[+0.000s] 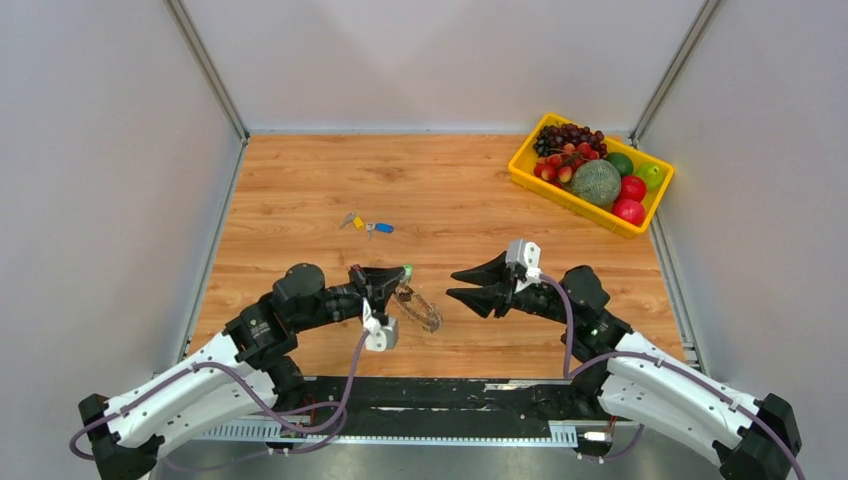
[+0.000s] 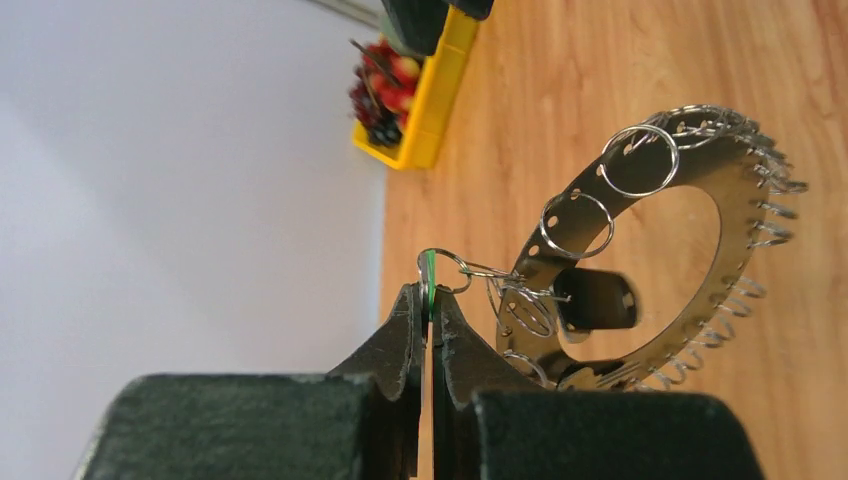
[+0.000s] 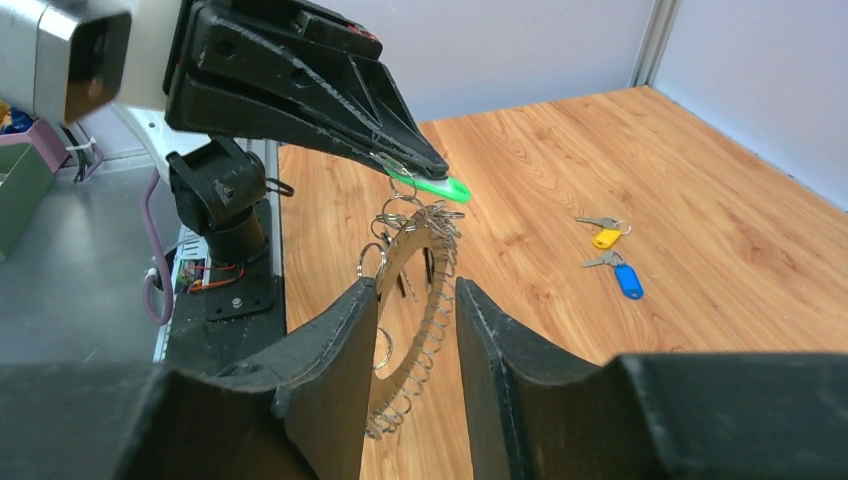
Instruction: Remove the keys from the keyring
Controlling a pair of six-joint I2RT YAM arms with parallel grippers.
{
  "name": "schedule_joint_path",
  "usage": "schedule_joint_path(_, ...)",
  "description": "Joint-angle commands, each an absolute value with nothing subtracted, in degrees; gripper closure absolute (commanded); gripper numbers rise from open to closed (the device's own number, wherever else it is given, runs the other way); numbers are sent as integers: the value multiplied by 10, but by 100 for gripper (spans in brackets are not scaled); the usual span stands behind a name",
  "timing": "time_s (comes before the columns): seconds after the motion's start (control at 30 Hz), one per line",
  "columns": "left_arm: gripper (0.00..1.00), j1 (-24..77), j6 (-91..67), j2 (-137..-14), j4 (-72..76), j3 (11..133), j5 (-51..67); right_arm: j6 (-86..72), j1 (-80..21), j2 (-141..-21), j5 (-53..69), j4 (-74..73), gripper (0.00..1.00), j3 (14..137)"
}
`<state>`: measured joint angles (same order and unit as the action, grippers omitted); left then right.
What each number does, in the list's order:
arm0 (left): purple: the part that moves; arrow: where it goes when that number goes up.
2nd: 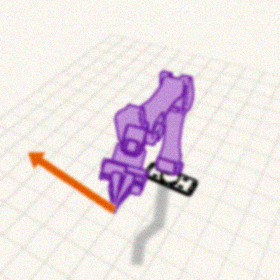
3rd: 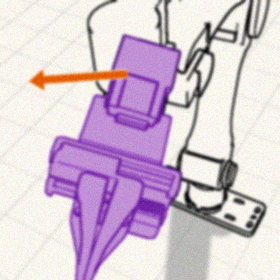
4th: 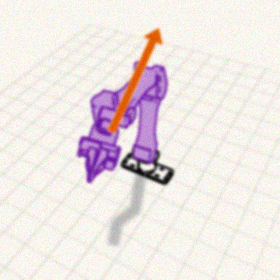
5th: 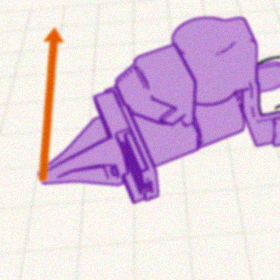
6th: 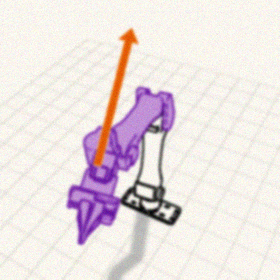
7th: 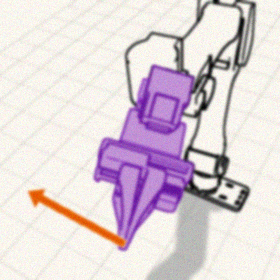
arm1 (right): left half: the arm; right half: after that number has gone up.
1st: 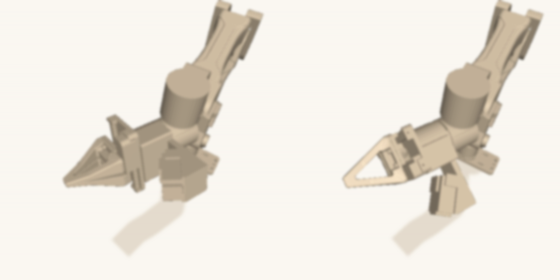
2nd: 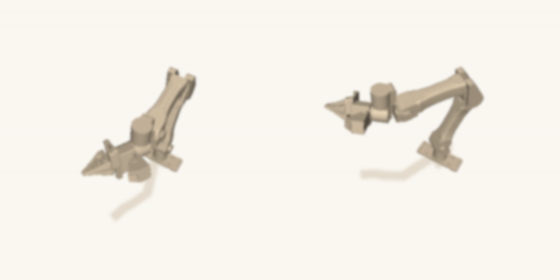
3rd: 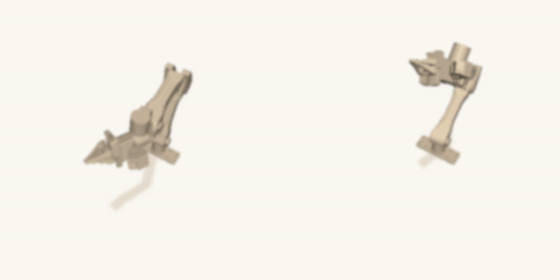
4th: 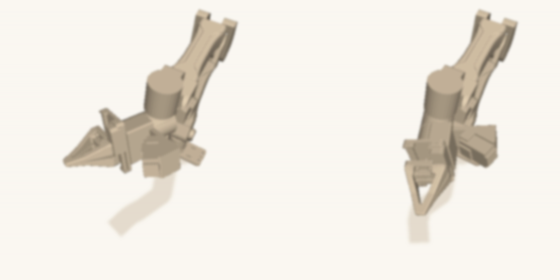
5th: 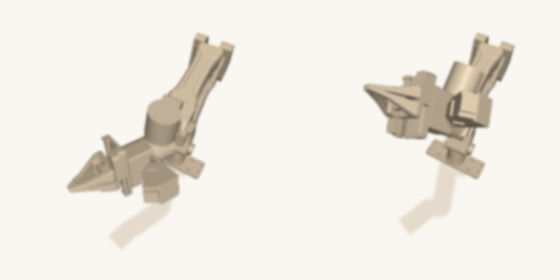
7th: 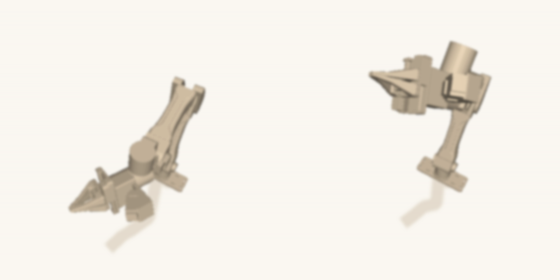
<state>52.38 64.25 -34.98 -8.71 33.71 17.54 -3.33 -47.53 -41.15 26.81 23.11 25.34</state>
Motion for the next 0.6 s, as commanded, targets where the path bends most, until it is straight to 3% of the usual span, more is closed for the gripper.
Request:
schedule_joint_path(0.0,100,543,389,-375,-169,449,69,-45,-469,-392,260,212,60,259)
schedule_joint_path(0.07,100,558,260,-425,-271,531,-62,-57,-467,-392,263,207,61,262)
schedule_joint_path(0.2,100,567,81,-604,-523,741,-129,-67,-467,-389,281,208,61,260)
schedule_joint_path(0.27,100,567,18,-733,-626,827,-117,-70,-467,-384,283,211,61,256)
schedule_joint_path(0.4,100,567,-70,-877,-763,954,-65,-73,-466,-368,285,208,61,253)
schedule_joint_path(0.57,100,564,-137,-929,-772,1017,26,-62,-466,-331,249,178,62,249)
